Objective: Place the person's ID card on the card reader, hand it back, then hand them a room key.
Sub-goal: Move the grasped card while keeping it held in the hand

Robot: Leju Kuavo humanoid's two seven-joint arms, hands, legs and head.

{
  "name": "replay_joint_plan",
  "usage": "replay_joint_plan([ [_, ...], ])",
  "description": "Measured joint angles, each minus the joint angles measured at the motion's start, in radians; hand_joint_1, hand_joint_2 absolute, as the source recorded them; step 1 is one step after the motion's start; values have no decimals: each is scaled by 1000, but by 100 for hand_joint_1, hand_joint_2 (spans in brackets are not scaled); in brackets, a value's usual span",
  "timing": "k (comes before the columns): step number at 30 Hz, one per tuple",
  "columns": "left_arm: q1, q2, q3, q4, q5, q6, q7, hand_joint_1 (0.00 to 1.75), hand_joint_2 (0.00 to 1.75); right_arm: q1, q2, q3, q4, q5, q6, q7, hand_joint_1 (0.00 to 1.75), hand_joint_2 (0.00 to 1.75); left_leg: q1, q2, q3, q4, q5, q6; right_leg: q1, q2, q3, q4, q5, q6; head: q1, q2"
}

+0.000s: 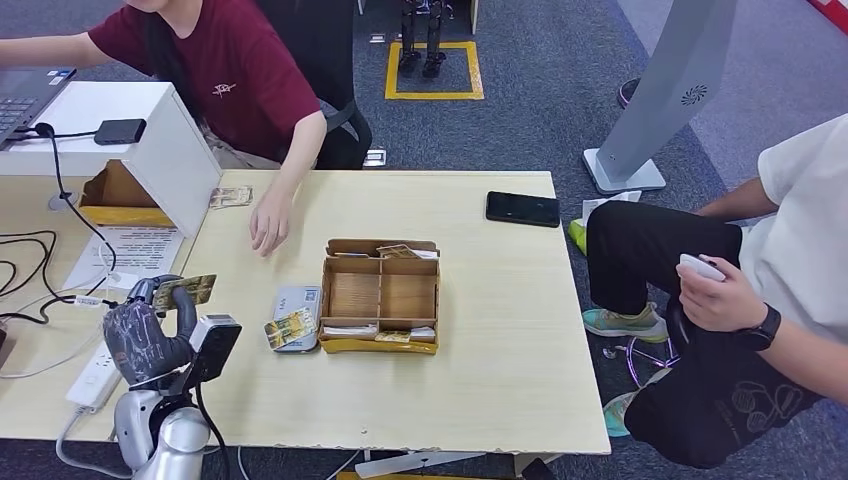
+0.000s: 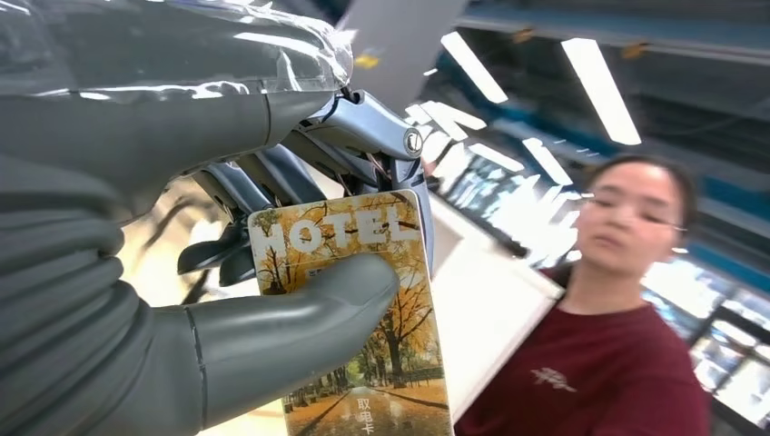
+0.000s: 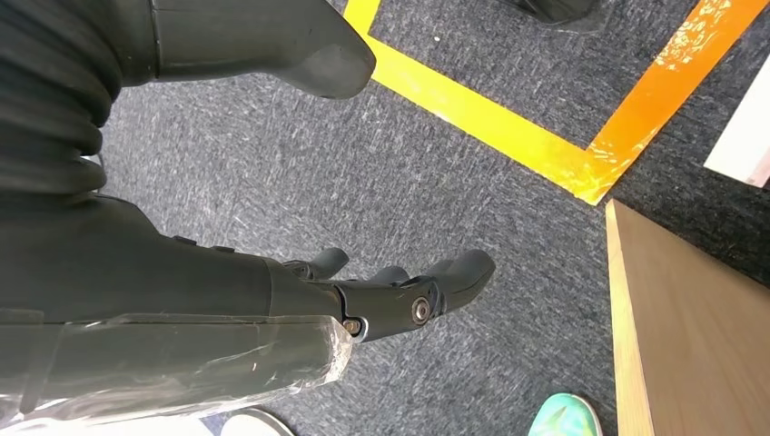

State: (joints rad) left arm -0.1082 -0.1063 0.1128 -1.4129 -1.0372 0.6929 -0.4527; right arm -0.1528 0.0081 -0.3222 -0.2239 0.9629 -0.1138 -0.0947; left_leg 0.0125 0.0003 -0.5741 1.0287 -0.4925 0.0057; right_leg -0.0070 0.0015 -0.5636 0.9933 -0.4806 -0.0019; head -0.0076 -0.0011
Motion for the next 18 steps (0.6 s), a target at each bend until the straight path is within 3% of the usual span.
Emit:
replay_joint_plan([
  [6, -2, 8, -50, 11, 264, -59, 91, 175, 175, 6, 2, -3, 0, -5, -16, -4, 0, 175, 0, 0, 0, 0, 0, 0, 0, 0, 0, 0, 0, 0, 0, 0],
  [14, -2, 13, -73, 11, 301, -73, 96, 175, 175, 10, 2, -7, 0, -7, -20, -5, 0, 175, 0, 0, 0, 0, 0, 0, 0, 0, 0, 0, 0, 0, 0, 0],
  [18, -3, 18, -102, 11, 526, -197, 104, 175, 175, 20, 3, -23, 0, -10, -34, -12, 0, 175, 0, 0, 0, 0, 0, 0, 0, 0, 0, 0, 0, 0, 0, 0],
])
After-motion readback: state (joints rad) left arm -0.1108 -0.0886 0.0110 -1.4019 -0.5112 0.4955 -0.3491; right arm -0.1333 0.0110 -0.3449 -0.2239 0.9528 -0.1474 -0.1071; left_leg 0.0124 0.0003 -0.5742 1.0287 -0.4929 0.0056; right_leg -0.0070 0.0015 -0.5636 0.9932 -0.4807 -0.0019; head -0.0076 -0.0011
